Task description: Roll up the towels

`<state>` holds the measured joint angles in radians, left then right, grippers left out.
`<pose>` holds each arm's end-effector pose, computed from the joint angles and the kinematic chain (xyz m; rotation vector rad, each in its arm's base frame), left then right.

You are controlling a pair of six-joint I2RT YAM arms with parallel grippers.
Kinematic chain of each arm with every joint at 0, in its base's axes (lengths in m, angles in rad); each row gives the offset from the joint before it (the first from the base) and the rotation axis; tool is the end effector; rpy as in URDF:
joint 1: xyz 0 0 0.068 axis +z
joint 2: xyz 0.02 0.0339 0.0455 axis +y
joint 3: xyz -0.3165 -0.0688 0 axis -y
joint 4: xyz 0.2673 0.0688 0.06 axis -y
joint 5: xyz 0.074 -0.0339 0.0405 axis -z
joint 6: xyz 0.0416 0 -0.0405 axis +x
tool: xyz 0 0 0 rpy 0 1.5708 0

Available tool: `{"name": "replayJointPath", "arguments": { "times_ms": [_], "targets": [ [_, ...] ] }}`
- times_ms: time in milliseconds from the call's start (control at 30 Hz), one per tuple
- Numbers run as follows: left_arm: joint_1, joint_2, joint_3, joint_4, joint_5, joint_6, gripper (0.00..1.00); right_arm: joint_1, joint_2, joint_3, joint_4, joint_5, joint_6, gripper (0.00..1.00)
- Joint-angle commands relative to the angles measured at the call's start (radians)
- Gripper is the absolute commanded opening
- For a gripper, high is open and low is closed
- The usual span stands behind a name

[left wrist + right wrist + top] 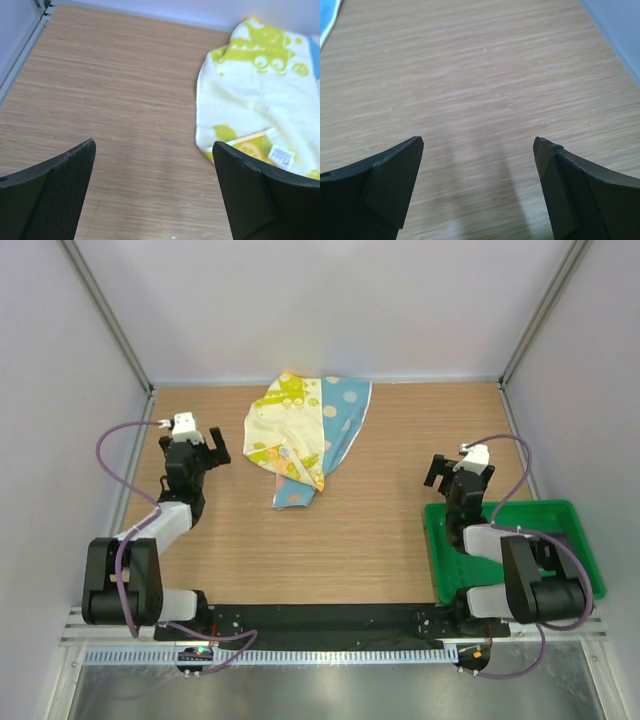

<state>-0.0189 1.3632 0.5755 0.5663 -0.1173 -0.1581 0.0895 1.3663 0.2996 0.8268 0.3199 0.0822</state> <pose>0.2984 -0.0008 0.2508 -0.2082 1.7786 -0.0218 0.2478 0.0091 0.1914 0.2198 1.7880 -0.1670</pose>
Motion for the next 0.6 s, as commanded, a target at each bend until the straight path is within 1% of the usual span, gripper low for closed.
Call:
{"name": "replayJointPath", "arguments": {
  "times_ms": [0,33,67,100,133,167,200,233,267,300,333,367,400,433,467,500,533,567],
  "targets": [
    [0.005,-0.081,0.066,-0.190,0.025,-0.096,1.00,0.022,-0.126,0.099,-0.147,0.081,0.019,1.00],
    [0.005,-0.094,0.096,-0.219,0.024,-0.112,1.00,0.030,-0.171,0.119,-0.184,0.085,0.031,1.00],
    [0.005,-0.120,0.112,-0.276,0.010,-0.139,1.00,0.036,-0.194,0.177,-0.228,0.093,0.042,1.00],
    [0.005,-0.133,0.127,-0.304,-0.030,-0.214,1.00,0.061,-0.208,0.217,-0.353,0.096,0.048,1.00],
    [0.005,-0.144,0.161,-0.343,-0.048,-0.254,1.00,0.084,-0.228,0.316,-0.429,0.102,0.053,1.00],
    [0.005,-0.154,0.171,-0.400,-0.068,-0.297,1.00,0.108,-0.230,0.363,-0.493,0.108,0.047,1.00],
    [0.005,-0.154,0.182,-0.466,-0.193,-0.501,1.00,0.163,-0.225,0.399,-0.565,0.067,0.038,1.00],
    [0.005,-0.150,0.205,-0.562,-0.270,-0.650,1.00,0.167,-0.219,0.424,-0.571,-0.005,0.045,1.00],
    [0.014,-0.113,0.243,-0.727,-0.297,-0.770,1.00,0.164,-0.195,0.452,-0.581,-0.022,0.177,1.00],
    [0.069,-0.081,0.248,-0.647,-0.151,-0.771,1.00,0.164,-0.172,0.463,-0.630,0.032,0.359,1.00],
    [0.101,-0.044,0.247,-0.567,0.175,-0.696,1.00,0.114,-0.145,0.479,-0.681,-0.040,0.521,1.00],
    [0.105,0.000,0.300,-0.512,0.255,-0.710,1.00,0.067,-0.072,0.510,-0.667,-0.232,0.565,1.00],
    [0.097,0.058,0.328,-0.552,0.292,-0.727,1.00,0.055,-0.035,0.542,-0.702,-0.366,0.594,0.97],
    [0.085,0.083,0.349,-0.554,0.312,-0.719,1.00,0.068,-0.001,0.593,-0.791,-0.390,0.605,0.96],
    [0.073,0.100,0.375,-0.563,0.314,-0.707,1.00,0.084,0.037,0.695,-0.880,-0.371,0.599,0.94],
    [0.044,0.118,0.427,-0.594,0.302,-0.698,1.00,0.107,0.089,0.735,-1.008,-0.352,0.564,0.91],
    [0.031,0.163,0.460,-0.668,0.274,-0.687,1.00,0.127,0.109,0.784,-1.041,-0.325,0.538,0.91],
    [0.028,0.192,0.498,-0.718,0.251,-0.661,1.00,0.163,0.122,0.797,-1.066,-0.294,0.522,0.91]
  ]
}}
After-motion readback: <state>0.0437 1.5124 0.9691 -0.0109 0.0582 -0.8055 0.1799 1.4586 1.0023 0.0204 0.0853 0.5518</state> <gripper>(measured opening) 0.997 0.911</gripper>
